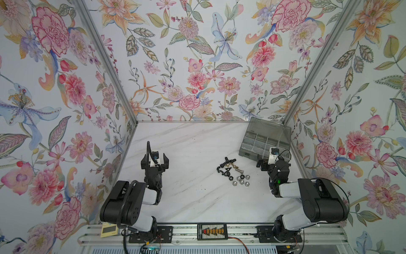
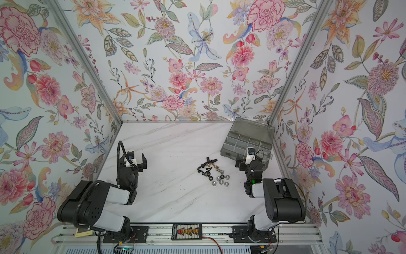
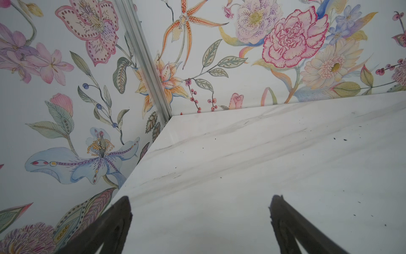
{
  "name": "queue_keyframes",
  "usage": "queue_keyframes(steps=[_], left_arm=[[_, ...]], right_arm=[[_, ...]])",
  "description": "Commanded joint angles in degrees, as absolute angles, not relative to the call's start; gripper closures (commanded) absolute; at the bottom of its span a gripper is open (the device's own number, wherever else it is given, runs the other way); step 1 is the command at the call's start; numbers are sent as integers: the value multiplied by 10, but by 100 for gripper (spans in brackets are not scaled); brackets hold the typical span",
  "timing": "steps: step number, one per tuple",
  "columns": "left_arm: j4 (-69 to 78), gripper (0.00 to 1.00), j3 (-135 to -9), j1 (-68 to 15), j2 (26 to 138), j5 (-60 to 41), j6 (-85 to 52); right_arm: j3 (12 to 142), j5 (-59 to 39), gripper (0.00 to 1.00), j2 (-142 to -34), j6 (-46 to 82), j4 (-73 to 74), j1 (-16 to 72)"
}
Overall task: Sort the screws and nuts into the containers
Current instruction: 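Raise both arms from rest and move the right gripper over the hardware pile, then lower the right gripper onto the brass wing nut and close it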
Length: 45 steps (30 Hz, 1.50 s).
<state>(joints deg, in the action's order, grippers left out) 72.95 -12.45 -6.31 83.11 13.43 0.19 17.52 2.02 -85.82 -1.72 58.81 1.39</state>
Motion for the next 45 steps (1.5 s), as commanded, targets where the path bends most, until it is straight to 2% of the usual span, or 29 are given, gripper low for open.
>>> queue_keyframes(steps=[1,5,11,13,17,23,32,45], left_arm=[[618,1,-172,-62,775,125,16],[544,0,-209,-83,718,111,-2],[406,1,-262,-118,661,99,-107],[370,1,-273,-142,654,110,-117],[343,1,-283,-194,653,113,-139],[268,1,-324,-272,678,129,-197],[251,1,-346,-319,728,66,-306],[213,1,-371,-340,755,71,-314]], right_arm=[[191,20,1,-806,-22,518,19],[223,-12,1,-755,-14,408,24],[311,-146,1,-709,-21,217,38],[353,-177,1,-713,-46,143,57],[429,-180,1,-745,-98,15,113],[501,-184,2,-817,-109,-78,153],[548,-158,17,-884,-110,-132,187],[588,-129,44,-966,-110,-161,212]])
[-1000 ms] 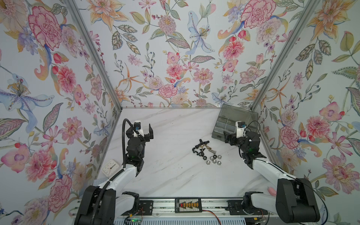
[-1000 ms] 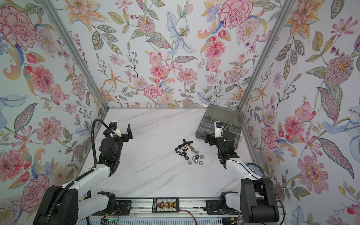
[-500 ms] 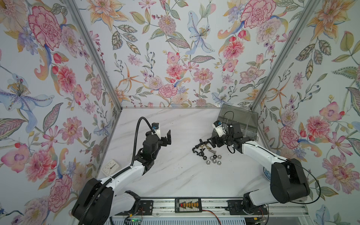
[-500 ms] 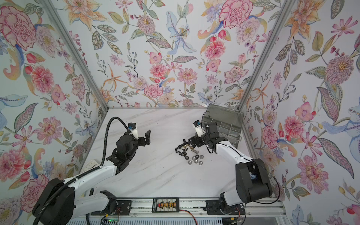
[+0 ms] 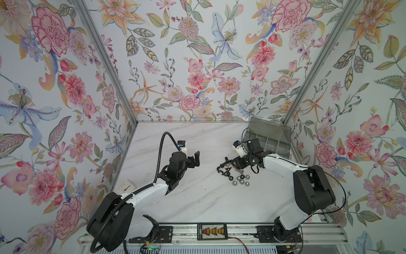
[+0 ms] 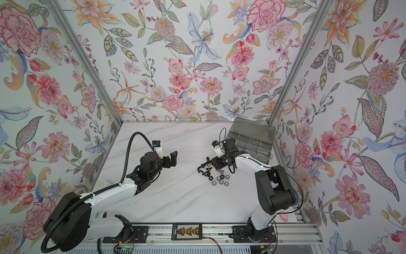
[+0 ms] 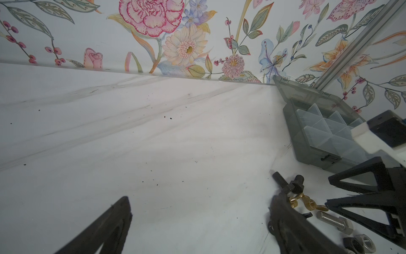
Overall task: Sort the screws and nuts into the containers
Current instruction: 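Lower the right gripper onto the brass wing nut and close it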
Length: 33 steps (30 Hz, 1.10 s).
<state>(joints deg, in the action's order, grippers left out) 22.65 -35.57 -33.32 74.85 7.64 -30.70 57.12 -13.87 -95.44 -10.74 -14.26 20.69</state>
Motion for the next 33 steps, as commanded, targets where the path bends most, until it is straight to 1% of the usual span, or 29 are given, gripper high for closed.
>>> queue_keyframes(steps=[1,8,23,33], left_arm=[[213,1,-370,-340,755,72,-314],[203,1,-374,-343,756,70,-315],[197,1,-375,-344,755,62,-324],[195,1,-384,-350,768,55,-325]], right_arm=[[589,-129,46,-970,-110,-161,213],[605,-142,57,-997,-110,-165,220],[632,-151,69,-1033,-122,-177,223],[634,-159,73,-1045,-130,-183,224]])
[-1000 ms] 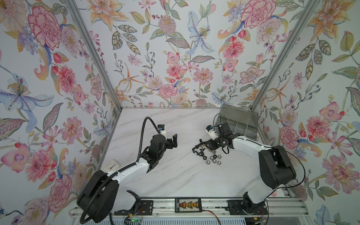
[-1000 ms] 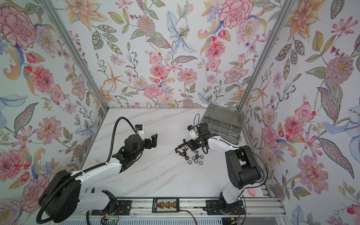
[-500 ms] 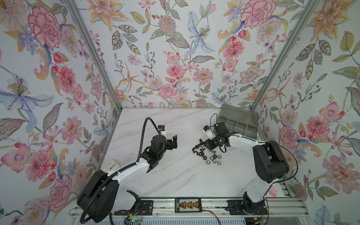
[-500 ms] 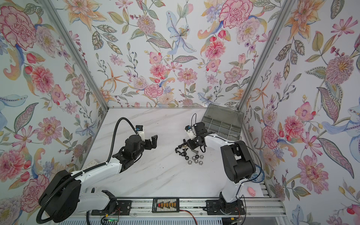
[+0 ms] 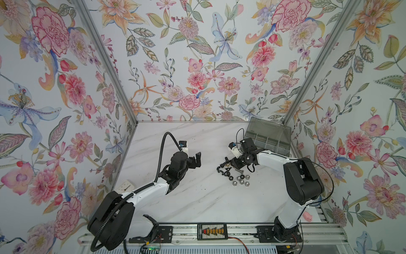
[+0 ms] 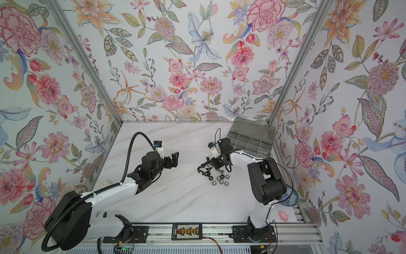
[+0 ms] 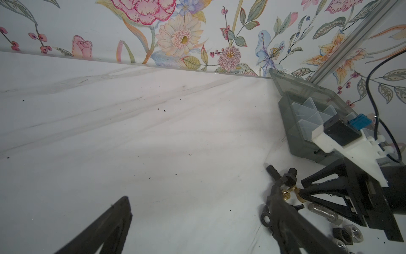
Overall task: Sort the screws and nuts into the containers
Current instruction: 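Lower the right gripper onto the brass wing nut and close it, then carry the brass wing nut with the right gripper into a box compartment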
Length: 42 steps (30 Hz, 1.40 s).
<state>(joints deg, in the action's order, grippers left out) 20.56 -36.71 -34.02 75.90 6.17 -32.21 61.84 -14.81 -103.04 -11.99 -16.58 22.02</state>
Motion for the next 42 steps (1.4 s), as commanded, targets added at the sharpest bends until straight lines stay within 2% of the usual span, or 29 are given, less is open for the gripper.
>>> queue_keyframes(steps=[1,17,32,40,42], left_arm=[[192,1,-386,-350,770,56,-325],[171,1,-403,-355,786,55,-320],[161,0,-402,-355,780,59,-318],[157,1,-402,-356,778,58,-317],[156,1,-402,-356,777,58,-317]], right_arm=[[634,-160,73,-1046,-131,-183,224],[643,-159,77,-1060,-127,-187,223],[652,-151,85,-1072,-118,-195,224],[652,-160,99,-1066,-114,-198,222],[654,-163,100,-1062,-113,-201,221]])
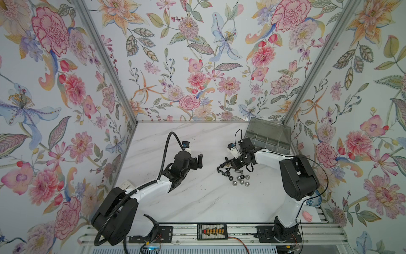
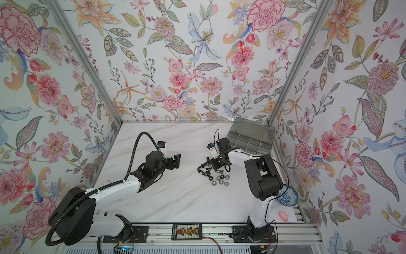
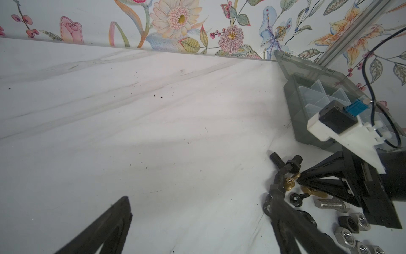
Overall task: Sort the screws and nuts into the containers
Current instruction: 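Carry the brass wing nut with the right gripper into a box compartment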
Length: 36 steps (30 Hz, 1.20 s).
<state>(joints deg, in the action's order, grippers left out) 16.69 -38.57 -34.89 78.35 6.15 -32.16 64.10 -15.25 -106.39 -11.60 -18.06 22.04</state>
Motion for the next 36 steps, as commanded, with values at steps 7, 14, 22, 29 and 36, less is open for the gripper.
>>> queue_keyframes(steps=[7,14,22,29,36], left_arm=[[149,1,-404,-356,770,51,-316],[148,1,-407,-356,759,46,-320],[149,1,-419,-356,765,34,-320],[161,1,-434,-356,783,7,-322],[158,1,-455,-356,810,-14,-325]], right_arm=[[657,-203,100,-1019,-101,-201,204],[693,-241,100,-974,-83,-201,159],[815,-146,100,-1030,-45,-200,98],[917,-96,100,-1134,-18,-200,67],[966,-75,100,-1207,-18,-201,63]])
